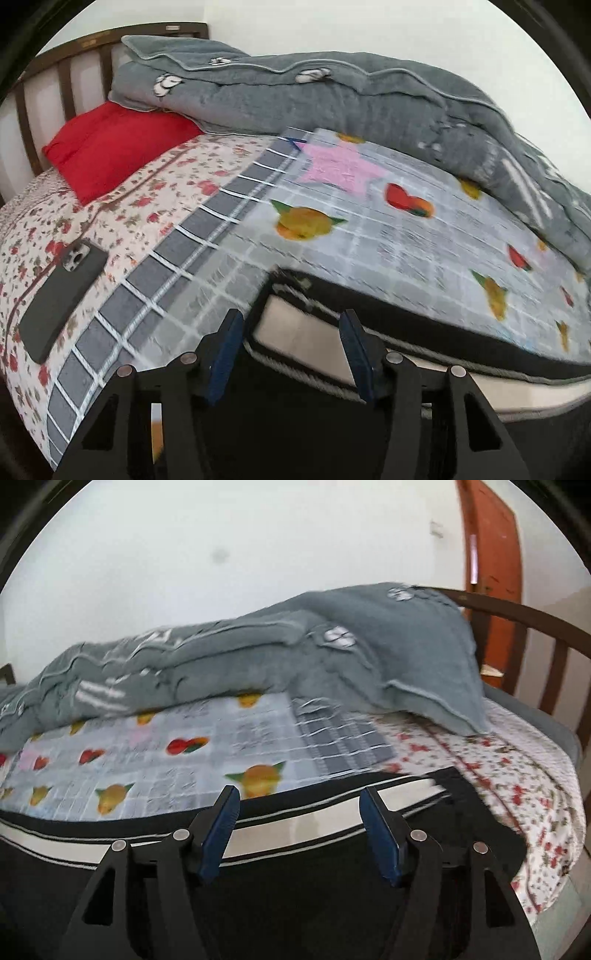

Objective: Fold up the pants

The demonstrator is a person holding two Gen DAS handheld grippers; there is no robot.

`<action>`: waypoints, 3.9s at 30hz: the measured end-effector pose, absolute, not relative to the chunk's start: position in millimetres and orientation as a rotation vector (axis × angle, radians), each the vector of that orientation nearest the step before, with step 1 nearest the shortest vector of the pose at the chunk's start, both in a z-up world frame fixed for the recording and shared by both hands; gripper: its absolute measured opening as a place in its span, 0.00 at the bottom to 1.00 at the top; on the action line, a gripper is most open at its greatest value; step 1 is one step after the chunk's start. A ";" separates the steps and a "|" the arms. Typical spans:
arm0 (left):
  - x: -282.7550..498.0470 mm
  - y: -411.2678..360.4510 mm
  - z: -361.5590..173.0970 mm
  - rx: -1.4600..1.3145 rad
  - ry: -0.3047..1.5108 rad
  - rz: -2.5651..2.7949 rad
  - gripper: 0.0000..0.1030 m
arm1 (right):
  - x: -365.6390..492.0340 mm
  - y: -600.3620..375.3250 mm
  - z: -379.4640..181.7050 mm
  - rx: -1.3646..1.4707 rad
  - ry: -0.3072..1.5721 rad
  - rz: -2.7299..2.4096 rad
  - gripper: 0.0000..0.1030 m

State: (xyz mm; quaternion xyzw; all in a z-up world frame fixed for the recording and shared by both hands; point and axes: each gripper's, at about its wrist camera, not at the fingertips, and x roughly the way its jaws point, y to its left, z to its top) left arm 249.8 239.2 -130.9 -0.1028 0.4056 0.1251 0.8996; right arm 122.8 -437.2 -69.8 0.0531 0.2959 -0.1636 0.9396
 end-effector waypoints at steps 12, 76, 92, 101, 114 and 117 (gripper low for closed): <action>266.8 250.1 -133.6 -0.205 0.761 0.211 0.19 | 179.1 -402.2 -89.2 0.122 0.687 -0.231 0.64; 133.4 232.8 -114.6 -0.223 0.754 0.198 0.58 | 167.2 -326.6 -110.2 0.027 0.807 -0.146 0.48; 74.3 287.4 -172.2 -0.496 0.776 0.160 0.56 | 134.1 -276.6 -119.0 0.036 0.795 -0.067 0.49; 104.0 297.1 -171.6 -0.564 0.696 0.215 0.49 | 120.4 -298.3 -133.5 0.073 0.823 -0.087 0.49; 116.5 261.2 -119.7 -0.448 0.613 0.250 0.23 | 81.1 -330.5 -129.7 0.066 0.770 -0.127 0.49; 120.7 228.6 -95.0 -0.393 0.580 0.201 0.23 | 68.9 -341.3 -124.7 0.054 0.738 -0.145 0.48</action>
